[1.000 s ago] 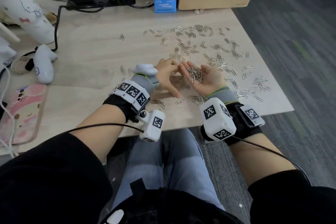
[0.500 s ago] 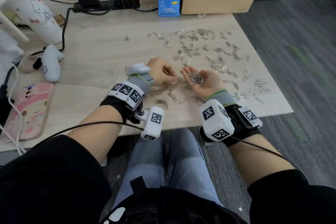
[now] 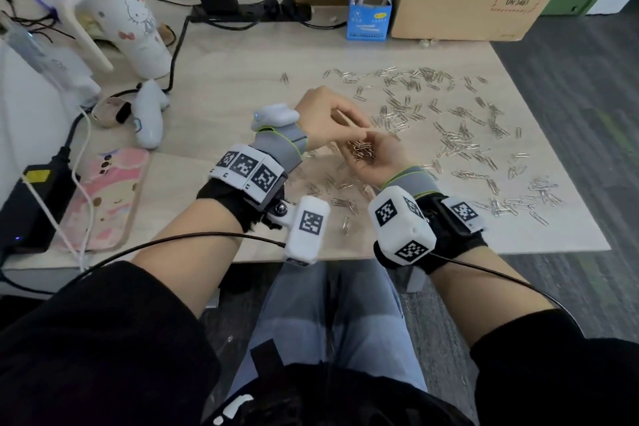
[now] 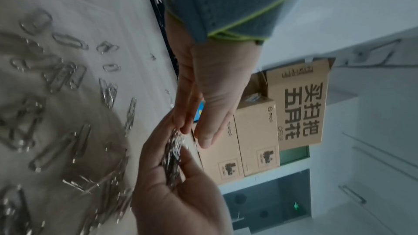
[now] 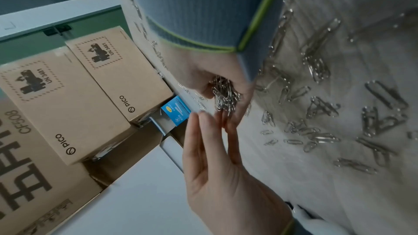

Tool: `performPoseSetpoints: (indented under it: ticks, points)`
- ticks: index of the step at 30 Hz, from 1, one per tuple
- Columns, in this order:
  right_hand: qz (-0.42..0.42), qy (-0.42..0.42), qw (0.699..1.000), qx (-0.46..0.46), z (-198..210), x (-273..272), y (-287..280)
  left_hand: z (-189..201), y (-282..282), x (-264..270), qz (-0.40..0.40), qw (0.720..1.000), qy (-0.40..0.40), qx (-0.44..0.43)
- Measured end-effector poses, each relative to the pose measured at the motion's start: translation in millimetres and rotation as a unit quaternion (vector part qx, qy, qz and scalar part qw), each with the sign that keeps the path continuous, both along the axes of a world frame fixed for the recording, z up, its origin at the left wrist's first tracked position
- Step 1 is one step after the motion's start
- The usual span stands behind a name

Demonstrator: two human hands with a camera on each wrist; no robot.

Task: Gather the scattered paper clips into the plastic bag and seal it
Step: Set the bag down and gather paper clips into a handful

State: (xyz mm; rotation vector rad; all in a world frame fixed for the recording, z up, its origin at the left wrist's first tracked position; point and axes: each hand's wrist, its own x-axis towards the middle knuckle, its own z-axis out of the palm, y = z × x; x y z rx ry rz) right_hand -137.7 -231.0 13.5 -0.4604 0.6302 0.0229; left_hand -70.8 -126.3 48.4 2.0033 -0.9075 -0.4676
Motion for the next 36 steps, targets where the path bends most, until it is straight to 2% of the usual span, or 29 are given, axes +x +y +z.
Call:
performPoseSetpoints:
  ticks: [3,5,8,10,13,17,27,36]
  points:
    - [-0.032,0.002,0.995,0.090,3,7,11,3,26,15,0.078,0.996,0.016,-0.043]
    - [-0.036,-0.004,0.992,0.120,9,12,23,1,52,30,0.154,0.988,-0.010,-0.031]
    - [-0.032,-0.010,0.992,0.124,10,18,28,-5,78,45,0.254,0.959,-0.093,0.079]
    - [-0.014,-0.001,0.995,0.102,10,24,35,-7,92,50,0.289,0.937,-0.107,0.165]
    - [0.011,0.003,0.996,0.091,9,30,52,-15,105,53,0.276,0.920,-0.103,0.257]
    - [0.044,0.001,0.996,0.080,8,34,65,-26,108,55,0.252,0.925,-0.084,0.273]
    - [0.115,0.002,0.993,0.011,15,55,84,-14,117,56,0.175,0.971,-0.025,0.162]
    - [0.189,0.000,0.980,-0.065,42,66,92,-7,118,56,0.188,0.977,-0.011,0.105]
